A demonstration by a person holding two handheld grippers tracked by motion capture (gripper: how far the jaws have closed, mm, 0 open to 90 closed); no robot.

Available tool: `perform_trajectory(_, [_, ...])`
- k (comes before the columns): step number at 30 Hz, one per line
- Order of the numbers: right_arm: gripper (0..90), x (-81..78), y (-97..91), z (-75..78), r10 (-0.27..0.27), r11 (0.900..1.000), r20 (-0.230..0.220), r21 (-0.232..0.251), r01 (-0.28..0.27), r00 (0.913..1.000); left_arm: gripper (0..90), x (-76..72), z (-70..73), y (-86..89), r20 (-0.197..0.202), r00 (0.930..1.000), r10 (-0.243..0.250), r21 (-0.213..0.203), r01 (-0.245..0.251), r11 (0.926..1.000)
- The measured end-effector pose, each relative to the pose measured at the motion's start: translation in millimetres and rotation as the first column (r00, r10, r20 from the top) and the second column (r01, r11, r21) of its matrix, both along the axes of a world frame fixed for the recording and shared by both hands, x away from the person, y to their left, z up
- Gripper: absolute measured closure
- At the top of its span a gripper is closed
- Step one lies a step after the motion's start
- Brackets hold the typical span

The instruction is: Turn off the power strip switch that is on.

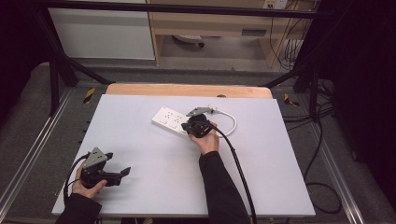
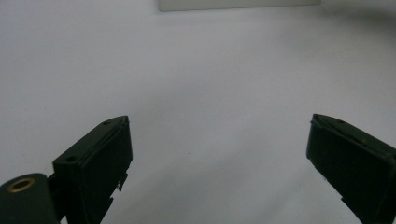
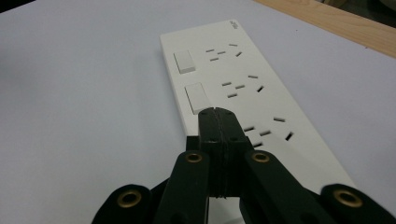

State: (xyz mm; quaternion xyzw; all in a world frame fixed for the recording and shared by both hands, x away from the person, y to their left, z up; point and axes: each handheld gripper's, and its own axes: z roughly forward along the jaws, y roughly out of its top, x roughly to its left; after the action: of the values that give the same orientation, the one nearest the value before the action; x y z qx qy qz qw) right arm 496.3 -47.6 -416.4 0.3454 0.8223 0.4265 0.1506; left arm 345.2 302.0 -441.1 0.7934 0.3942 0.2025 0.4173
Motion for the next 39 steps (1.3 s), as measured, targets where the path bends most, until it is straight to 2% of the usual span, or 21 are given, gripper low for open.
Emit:
perform_trajectory(4, [80.2,-4.9,-10.8,7.3,-0.005,0.9996,-0.012,0.029,0.005,0.9999,6.7,0.1,-0.3,-0.6,-0.002,1.0,0.0,0.002,0.0,1.0])
perform_trajectory(5, [75.4,-6.4,-14.2,8.5,-0.009,0.9994,-0.016,0.034,0.009,0.9998,6.7,0.1,-0.5,-0.8,-0.002,1.0,0.0,0.002,0.0,1.0])
perform_trajectory(7, [63.7,-10.9,-24.7,11.4,-0.028,0.9995,-0.024,0.016,0.028,0.9993,6.7,0.2,-0.9,-1.3,-0.004,1.0,-0.001,0.002,0.001,1.0])
perform_trajectory(8, [63.7,-10.9,-24.7,11.4,-0.028,0.9995,-0.024,0.016,0.028,0.9993,6.7,0.2,-1.0,-1.5,-0.005,1.0,-0.001,0.003,0.001,1.0])
perform_trajectory(13, [41.1,-19.5,-43.0,17.0,-0.064,0.9978,-0.016,0.019,0.064,0.9978,6.7,0.4,-1.4,-1.4,-0.007,1.0,0.0,0.005,0.0,1.0])
perform_trajectory(16, [28.8,-25.4,-53.2,20.6,-0.079,0.9969,-0.011,-0.005,0.079,0.9968,6.7,0.5,-1.5,-1.6,-0.007,1.0,-0.001,0.006,0.001,1.0])
perform_trajectory(20, [15.7,-35.1,-68.6,24.8,-0.111,0.9937,-0.028,0.011,0.112,0.9934,6.6,0.5,-1.7,-1.6,-0.007,1.0,0.001,0.008,-0.001,1.0])
perform_trajectory(23, [10.2,-44.0,-81.8,26.2,-0.129,0.9917,-0.035,-0.004,0.128,0.9911,6.6,0.6,-1.6,-1.8,-0.007,1.0,0.001,0.008,-0.001,1.0])
perform_trajectory(28, [3.3,-57.3,-101.3,25.1,-0.135,0.9909,-0.031,-0.005,0.135,0.9904,6.5,0.7,-2.3,-2.5,-0.008,1.0,-0.001,0.014,0.001,0.9999])
perform_trajectory(29, [2.0,-62.8,-109.8,23.9,-0.135,0.9909,-0.026,-0.001,0.135,0.9905,6.5,0.8,-2.4,-2.7,-0.009,1.0,-0.001,0.015,0.001,0.9999])
perform_trajectory(33, [1.9,-71.5,-121.6,20.8,-0.148,0.989,-0.019,-0.004,0.148,0.9888,6.4,1.2,-3.9,-3.7,-0.014,0.9999,-0.003,0.024,0.003,0.9997])
perform_trajectory(39, [0.6,-89.5,-145.2,10.5,-0.124,0.9923,-0.027,-0.002,0.124,0.9919,5.9,1.1,-4.6,-4.6,-0.017,0.9998,-0.005,0.026,0.006,0.9997])
